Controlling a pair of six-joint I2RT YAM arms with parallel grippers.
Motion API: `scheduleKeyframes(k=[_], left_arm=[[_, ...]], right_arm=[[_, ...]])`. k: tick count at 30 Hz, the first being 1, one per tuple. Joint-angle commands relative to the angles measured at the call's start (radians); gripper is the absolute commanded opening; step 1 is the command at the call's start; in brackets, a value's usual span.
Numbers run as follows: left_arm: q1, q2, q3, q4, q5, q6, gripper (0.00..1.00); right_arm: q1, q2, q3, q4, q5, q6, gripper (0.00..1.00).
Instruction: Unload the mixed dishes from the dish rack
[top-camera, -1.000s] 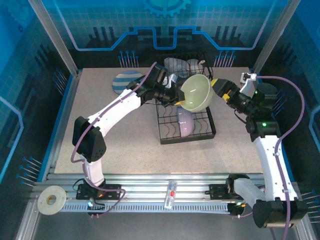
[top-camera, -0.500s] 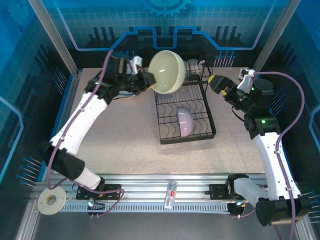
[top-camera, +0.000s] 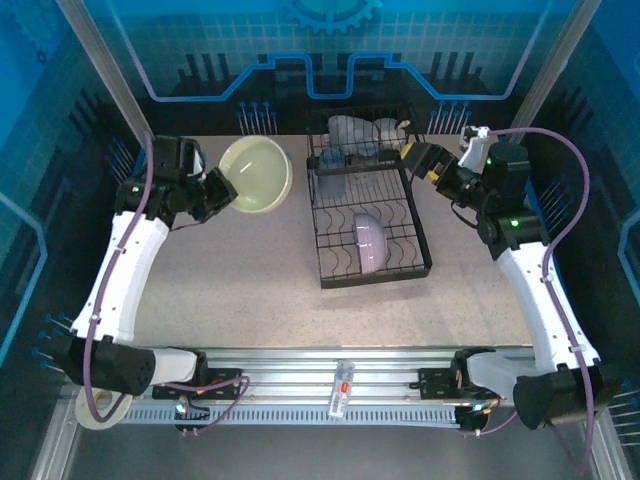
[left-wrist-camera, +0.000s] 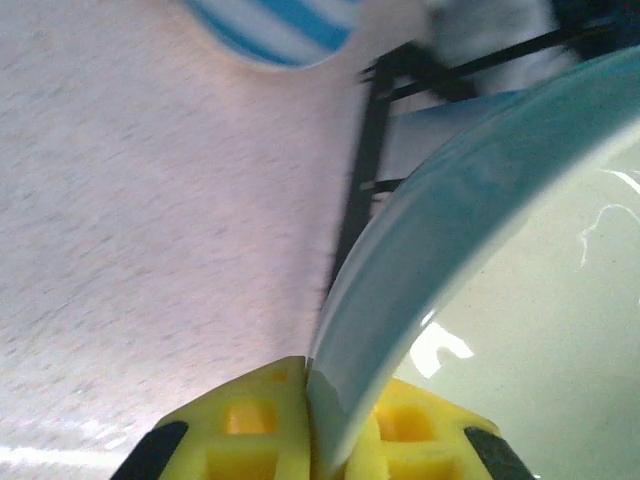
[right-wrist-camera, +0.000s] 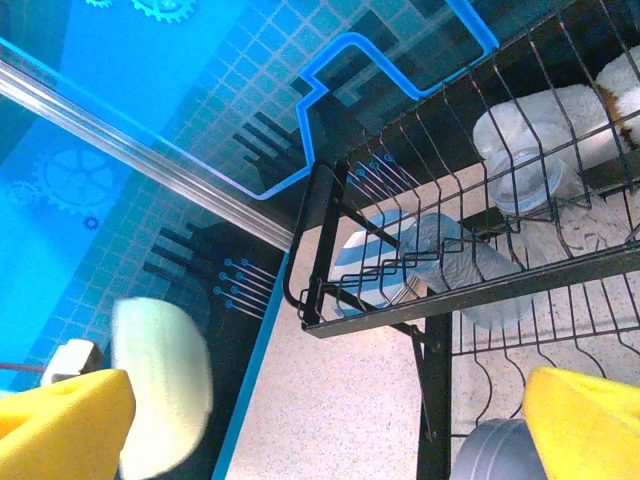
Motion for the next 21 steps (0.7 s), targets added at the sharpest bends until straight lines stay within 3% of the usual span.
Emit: scheduleKeyframes(k=[1, 10, 21], left_arm=[[0.01, 0.023, -0.039, 0.045, -0.004, 0.021, 0.0], [0.01, 0.216, -0.121, 0.17, 0.007, 0.011, 0.0], [0.002, 0.429, -0.073, 0.231, -0.014, 0.019, 0.0]], right_arm=[[0.021, -0.003, 0.033, -0.025, -0.008, -0.03, 1.0], [0.053, -0.046, 0.019, -0.177, 0.004, -0.113, 1.0], [0.063, -0.106, -0.062, -0.238, -0.058, -0.112, 1.0]])
